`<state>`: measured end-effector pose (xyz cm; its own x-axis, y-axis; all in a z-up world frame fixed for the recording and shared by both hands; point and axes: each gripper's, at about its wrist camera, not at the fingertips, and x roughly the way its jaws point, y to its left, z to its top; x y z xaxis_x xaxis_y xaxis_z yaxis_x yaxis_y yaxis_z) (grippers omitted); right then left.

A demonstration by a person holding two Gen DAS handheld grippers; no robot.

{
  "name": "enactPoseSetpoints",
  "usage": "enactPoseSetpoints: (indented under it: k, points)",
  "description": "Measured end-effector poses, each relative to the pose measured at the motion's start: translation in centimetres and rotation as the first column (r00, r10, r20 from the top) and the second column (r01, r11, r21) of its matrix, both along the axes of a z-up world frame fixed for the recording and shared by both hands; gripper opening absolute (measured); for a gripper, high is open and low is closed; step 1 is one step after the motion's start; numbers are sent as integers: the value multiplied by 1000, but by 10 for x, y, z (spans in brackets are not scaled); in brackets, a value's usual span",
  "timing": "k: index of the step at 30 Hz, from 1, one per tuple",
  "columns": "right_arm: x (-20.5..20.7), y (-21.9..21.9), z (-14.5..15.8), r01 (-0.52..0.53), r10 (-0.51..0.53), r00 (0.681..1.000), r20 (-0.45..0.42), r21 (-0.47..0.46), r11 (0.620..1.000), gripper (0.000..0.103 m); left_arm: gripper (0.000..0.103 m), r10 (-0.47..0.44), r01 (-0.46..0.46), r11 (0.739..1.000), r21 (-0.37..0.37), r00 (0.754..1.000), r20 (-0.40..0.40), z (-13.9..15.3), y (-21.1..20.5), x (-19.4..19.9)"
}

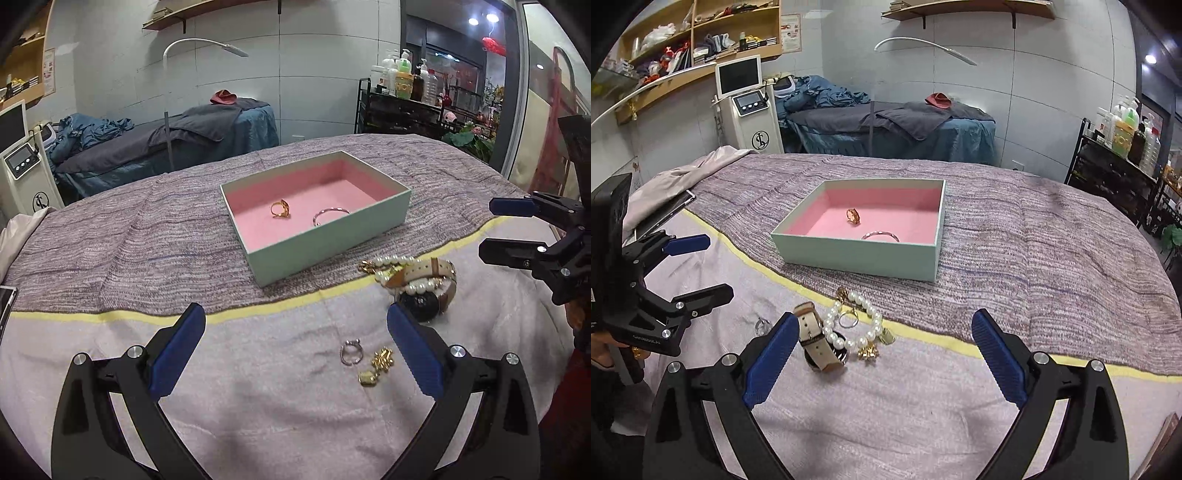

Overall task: Organize jewelry
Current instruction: 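Lift both open tools out of the box back over the jewelry, then grasp the small gold charm with the left tool while the right tool grasps the beige-strap watch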

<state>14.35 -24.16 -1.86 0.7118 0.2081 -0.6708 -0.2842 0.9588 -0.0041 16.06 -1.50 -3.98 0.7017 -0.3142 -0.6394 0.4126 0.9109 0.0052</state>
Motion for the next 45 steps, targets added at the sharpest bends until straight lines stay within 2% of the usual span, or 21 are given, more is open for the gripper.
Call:
enactPoseSetpoints:
  k: [8,13,18,19,21,30,37,40,44,45]
  points:
    - [-18,-4,-24,5,-3,999,-43,31,999,92,97,-10,11,1000,13,999,-51,-21,1,-29]
    - [-23,2,-28,-9,11,999,-38,37,999,92,97,-22,23,999,22,998,-65,-29,-5,-38]
    - [-25,15,-31,-50,50,998,-28,5,999,81,95,-26,28,999,34,997,-68,-36,-12,-42]
    - [-24,18,-31,-57,57,998,-30,1,998,79,90,-26,29,999,41,998,-65,-37,-13,-43]
    - [-23,22,-31,-72,72,997,-30,-3,997,74,86,-33,37,998,49,997,-72,-40,-16,-43]
    - [-7,43,-26,-141,140,990,-23,-40,989,58,60,-74,76,997,14,991,-108,-44,-23,-35]
    - [8,49,-24,-175,174,984,-41,-40,984,45,33,-128,128,992,-10,982,-138,-47,-31,-25]
    - [12,52,-24,-188,186,981,-48,-47,981,38,27,-148,149,989,-3,980,-135,-47,-34,-26]
    - [16,52,-25,-204,201,977,-70,-36,978,22,21,-164,164,986,-7,978,-131,-48,-34,-26]
    - [16,53,-25,-208,205,976,-72,-35,978,21,20,-163,163,987,-13,978,-132,-48,-34,-25]
